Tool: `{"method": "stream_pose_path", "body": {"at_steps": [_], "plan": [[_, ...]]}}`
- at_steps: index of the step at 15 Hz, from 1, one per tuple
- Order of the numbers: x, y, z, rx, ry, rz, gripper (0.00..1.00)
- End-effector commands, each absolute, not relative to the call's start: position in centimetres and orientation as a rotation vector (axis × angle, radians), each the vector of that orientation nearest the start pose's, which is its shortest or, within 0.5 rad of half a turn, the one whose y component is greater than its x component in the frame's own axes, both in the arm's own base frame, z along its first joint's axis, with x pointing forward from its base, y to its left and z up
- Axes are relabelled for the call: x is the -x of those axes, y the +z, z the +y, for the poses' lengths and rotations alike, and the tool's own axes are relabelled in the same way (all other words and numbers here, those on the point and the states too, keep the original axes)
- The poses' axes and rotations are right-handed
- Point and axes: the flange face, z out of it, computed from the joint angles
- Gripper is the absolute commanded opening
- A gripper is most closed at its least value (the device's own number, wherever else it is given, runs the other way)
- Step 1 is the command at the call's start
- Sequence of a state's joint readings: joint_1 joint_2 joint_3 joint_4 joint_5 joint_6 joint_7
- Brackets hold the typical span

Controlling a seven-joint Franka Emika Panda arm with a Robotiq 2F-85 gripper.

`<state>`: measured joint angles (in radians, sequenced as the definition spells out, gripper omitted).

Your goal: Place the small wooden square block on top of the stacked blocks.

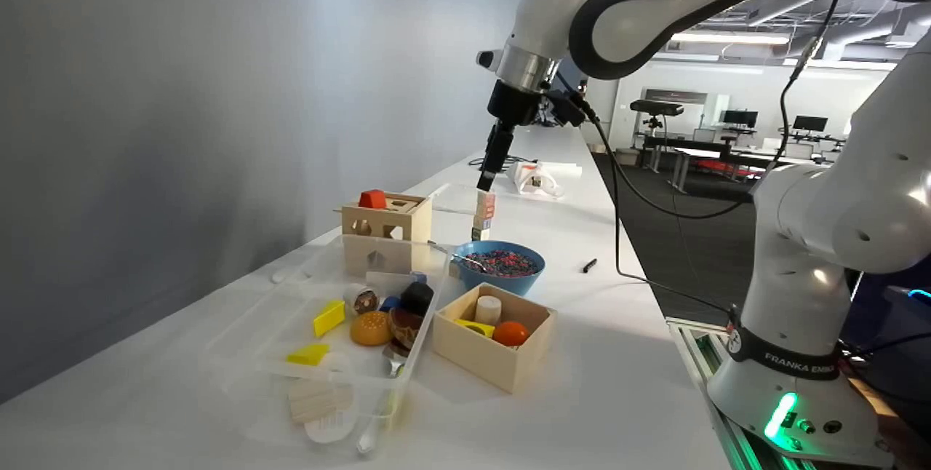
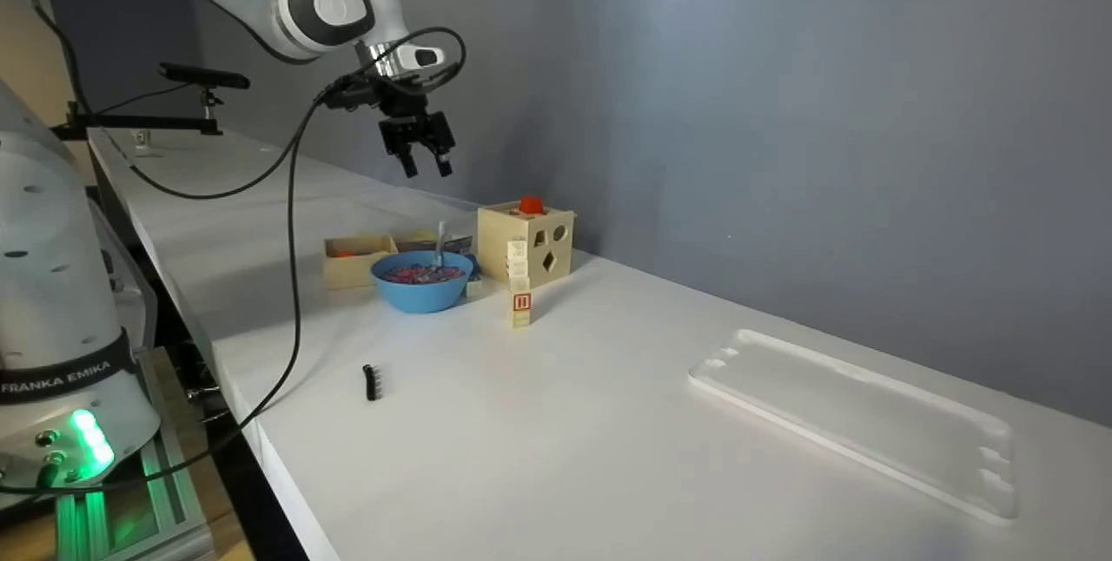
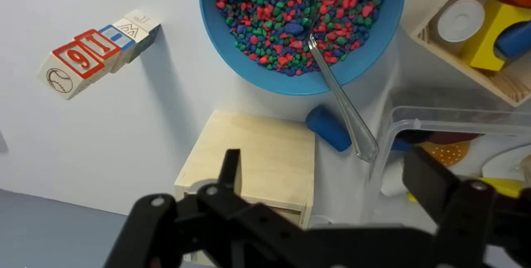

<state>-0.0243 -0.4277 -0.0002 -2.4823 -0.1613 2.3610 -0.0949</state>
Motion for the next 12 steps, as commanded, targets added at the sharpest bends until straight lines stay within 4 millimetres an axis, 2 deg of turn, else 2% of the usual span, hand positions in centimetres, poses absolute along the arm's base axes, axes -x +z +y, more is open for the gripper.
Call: {"method": "stream_pose_path", "body": {"at_steps": [1, 4, 7, 9, 12], "plan": [[-44.4, 47.7, -2.5, 3.255, -0.559, -0.045, 1.0], [-45.4, 47.3, -6.2, 3.234, -0.582, 0.253, 1.0], [-46.4, 45.7, -9.1, 3.233, -0.496, 0.517, 1.0], [-47.6, 44.6, -10.4, 3.248, -0.414, 0.602, 1.0], [-49.8, 42.7, -11.0, 3.239, -0.319, 0.636, 1.0]]}}
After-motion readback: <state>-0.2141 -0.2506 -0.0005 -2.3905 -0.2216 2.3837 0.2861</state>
